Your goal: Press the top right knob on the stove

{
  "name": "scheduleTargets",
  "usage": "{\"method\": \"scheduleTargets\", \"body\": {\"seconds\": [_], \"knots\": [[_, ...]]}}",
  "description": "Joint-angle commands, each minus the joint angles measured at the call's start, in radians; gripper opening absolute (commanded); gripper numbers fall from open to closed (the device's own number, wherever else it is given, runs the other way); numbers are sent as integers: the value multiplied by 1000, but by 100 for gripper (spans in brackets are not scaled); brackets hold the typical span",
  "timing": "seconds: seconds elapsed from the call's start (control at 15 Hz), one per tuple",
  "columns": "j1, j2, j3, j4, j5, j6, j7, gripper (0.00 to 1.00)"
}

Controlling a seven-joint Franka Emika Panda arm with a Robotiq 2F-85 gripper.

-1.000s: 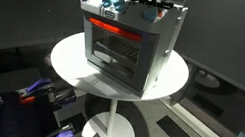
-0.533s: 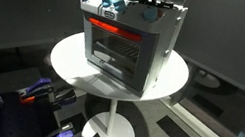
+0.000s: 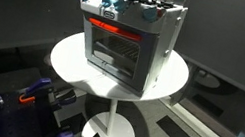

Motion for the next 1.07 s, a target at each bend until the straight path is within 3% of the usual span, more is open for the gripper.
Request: {"method": "scheduleTargets", "body": {"seconds": [0.0, 0.4, 1.0], "knots": [[-10, -121, -5, -94, -41, -70, 10, 100], [-21, -223, -16, -182, -61, -134, -2, 100], [-21, -207, -26, -191, -43, -142, -1, 100]]}}
